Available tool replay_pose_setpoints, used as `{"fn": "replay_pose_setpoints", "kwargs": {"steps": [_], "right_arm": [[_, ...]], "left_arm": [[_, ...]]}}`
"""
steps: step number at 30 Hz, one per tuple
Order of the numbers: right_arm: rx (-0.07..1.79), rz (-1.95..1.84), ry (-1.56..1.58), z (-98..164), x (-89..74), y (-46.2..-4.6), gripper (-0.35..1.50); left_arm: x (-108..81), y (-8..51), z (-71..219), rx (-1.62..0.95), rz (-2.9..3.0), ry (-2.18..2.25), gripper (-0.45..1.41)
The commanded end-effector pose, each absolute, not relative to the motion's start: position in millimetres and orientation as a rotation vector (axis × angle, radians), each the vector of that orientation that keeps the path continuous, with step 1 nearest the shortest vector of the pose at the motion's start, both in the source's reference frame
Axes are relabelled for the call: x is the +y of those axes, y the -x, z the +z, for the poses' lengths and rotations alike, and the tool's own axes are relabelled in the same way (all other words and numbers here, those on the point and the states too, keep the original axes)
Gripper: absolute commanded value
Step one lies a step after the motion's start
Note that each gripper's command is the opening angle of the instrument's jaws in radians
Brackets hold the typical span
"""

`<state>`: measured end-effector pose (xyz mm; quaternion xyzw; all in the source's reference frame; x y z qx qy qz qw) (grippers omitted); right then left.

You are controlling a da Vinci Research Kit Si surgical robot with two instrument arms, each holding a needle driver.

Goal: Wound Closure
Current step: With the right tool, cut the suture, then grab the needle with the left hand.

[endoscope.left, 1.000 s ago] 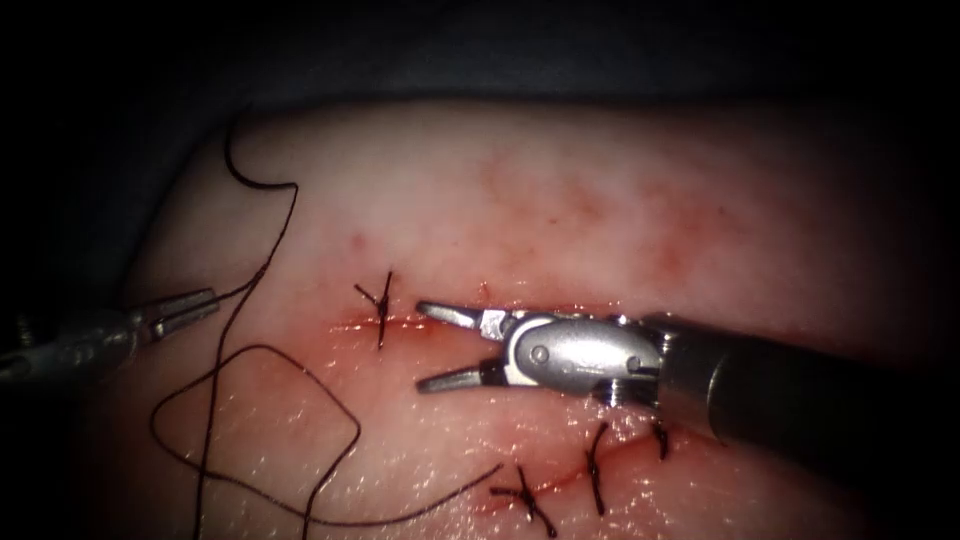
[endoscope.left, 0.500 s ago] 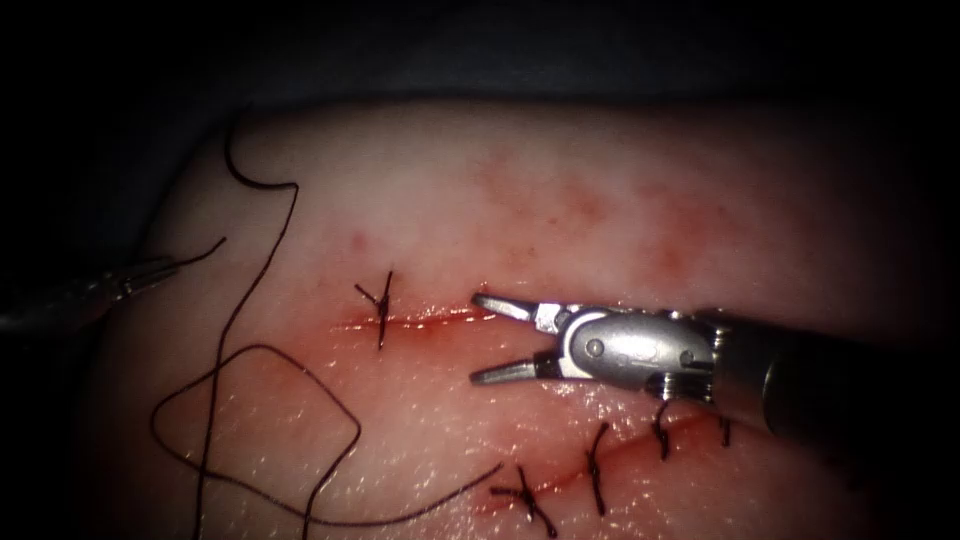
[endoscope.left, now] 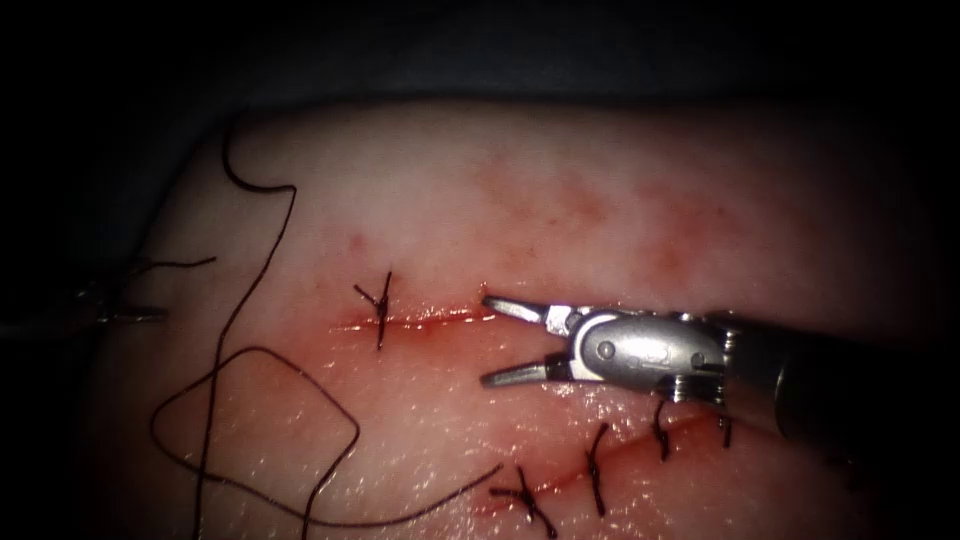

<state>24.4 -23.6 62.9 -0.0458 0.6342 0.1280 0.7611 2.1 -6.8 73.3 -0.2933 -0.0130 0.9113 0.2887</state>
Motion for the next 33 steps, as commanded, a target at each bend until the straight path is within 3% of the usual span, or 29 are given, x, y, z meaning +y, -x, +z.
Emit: {"fn": "replay_pose_setpoints", "kwargs": {"steps": [1,5,7,10,11,13,18,20,21,33], "right_arm": [[1.383,0.277,0.101,63.1,-22.9,-25.0,1.16],[1.388,0.283,0.094,62.8,-22.4,-23.7,1.26],[1.387,0.288,0.087,62.5,-21.7,-23.1,1.31],[1.389,0.298,0.080,62.1,-20.9,-22.1,1.20],[1.392,0.304,0.081,61.9,-20.6,-21.8,1.15],[1.398,0.316,0.082,61.7,-20.1,-21.5,1.11],[1.389,0.339,0.077,61.1,-18.4,-21.5,1.16],[1.397,0.353,0.097,60.7,-17.7,-21.4,1.05],[1.404,0.361,0.108,60.5,-17.4,-21.3,0.99],[1.422,0.420,0.081,59.8,-16.8,-21.1,1.08]], "left_arm": [[-6.4,-1.5,73.7,-0.033,2.431,0.786,0.51],[-7.5,-2.0,73.1,-0.043,2.444,0.781,0.79],[-8.2,-2.1,72.6,-0.071,2.444,0.817,0.83],[-9.1,-2.2,71.6,-0.140,2.434,0.886,0.83],[-9.2,-2.1,71.0,-0.176,2.420,0.909,0.73],[-8.8,-1.7,70.0,-0.195,2.393,0.933,0.71],[-7.0,0.4,67.0,-0.218,2.227,1.137,0.59],[-6.0,0.9,66.2,-0.161,2.235,1.210,0.31],[-5.6,1.0,66.1,-0.148,2.231,1.221,0.26],[-2.4,1.7,65.8,-0.109,2.128,1.322,0.34]]}}
